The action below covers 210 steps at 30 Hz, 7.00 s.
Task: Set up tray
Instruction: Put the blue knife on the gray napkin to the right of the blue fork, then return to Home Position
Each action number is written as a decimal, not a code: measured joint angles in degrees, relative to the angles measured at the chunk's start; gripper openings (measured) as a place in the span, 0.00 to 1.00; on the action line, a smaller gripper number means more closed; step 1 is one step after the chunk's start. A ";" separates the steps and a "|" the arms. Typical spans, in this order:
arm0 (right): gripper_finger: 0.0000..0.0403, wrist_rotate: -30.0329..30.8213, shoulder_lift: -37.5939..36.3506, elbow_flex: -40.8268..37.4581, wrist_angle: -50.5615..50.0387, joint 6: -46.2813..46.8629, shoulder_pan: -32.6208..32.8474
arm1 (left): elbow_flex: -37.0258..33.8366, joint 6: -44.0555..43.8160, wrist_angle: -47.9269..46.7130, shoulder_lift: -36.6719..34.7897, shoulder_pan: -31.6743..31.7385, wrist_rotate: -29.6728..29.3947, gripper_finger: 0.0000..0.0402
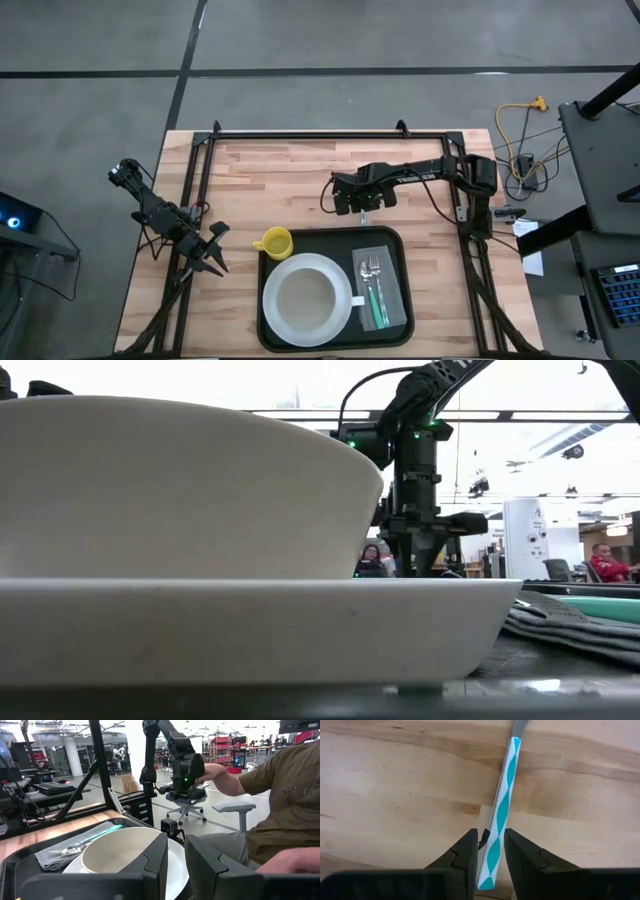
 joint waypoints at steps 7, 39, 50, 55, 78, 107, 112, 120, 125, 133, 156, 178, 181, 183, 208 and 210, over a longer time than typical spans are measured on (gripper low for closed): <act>0.18 0.02 0.01 -0.11 1.93 -0.57 0.00 | 0.00 -0.01 -0.01 0.00 0.01 -0.02 0.12; 0.17 -0.03 0.20 -7.36 8.63 -7.67 -0.42 | 0.00 -0.01 -0.02 -0.02 -0.01 0.00 0.12; 0.16 -1.79 0.24 -7.28 8.43 -11.93 -0.46 | 0.00 -0.01 0.01 -0.02 0.01 0.00 0.12; 0.09 -1.51 0.31 -6.57 7.55 -11.58 -0.97 | 0.00 0.01 -0.01 -0.02 -0.01 -0.02 0.12; 0.06 6.01 -8.38 -0.52 -10.36 -3.83 8.60 | 0.00 0.02 -0.02 0.00 -0.01 0.00 0.12; 0.06 9.20 -7.59 -0.73 -12.13 40.27 40.13 | 0.00 0.01 0.00 -0.02 0.00 -0.02 0.12; 0.06 9.06 -5.01 -0.59 -8.99 46.13 44.37 | 0.00 0.00 0.01 0.14 0.00 0.00 0.12; 0.06 7.10 0.95 3.44 -8.01 50.73 49.18 | 0.00 0.01 0.03 1.52 0.01 -0.25 0.12; 0.06 7.10 4.38 7.59 -8.93 51.19 50.24 | 0.00 -0.01 0.01 2.32 -0.01 -0.22 0.12; 0.06 7.10 6.84 10.84 -13.17 52.67 50.68 | 0.00 -0.01 0.01 3.07 0.00 -0.22 0.12; 0.01 5.55 6.71 9.69 -14.23 56.08 54.16 | 0.00 -0.01 0.01 3.13 0.00 -0.20 0.12; 0.02 5.57 6.69 12.06 -20.08 55.21 54.16 | 0.00 -0.01 0.01 3.13 -0.01 -0.20 0.12; 0.02 5.93 6.64 12.46 -20.79 55.19 54.12 | 0.00 0.00 0.01 3.13 0.00 -0.20 0.12; 0.02 6.04 6.64 12.50 -20.77 55.04 54.04 | 0.00 -0.01 0.01 3.13 0.00 -0.20 0.12; 0.02 49.75 6.45 12.94 -11.17 10.55 54.03 | 0.00 0.00 0.00 3.13 -0.01 -0.17 0.12; 0.02 56.58 6.45 12.92 -11.10 6.51 54.01 | 0.00 -0.01 -0.01 3.13 0.01 -0.17 0.12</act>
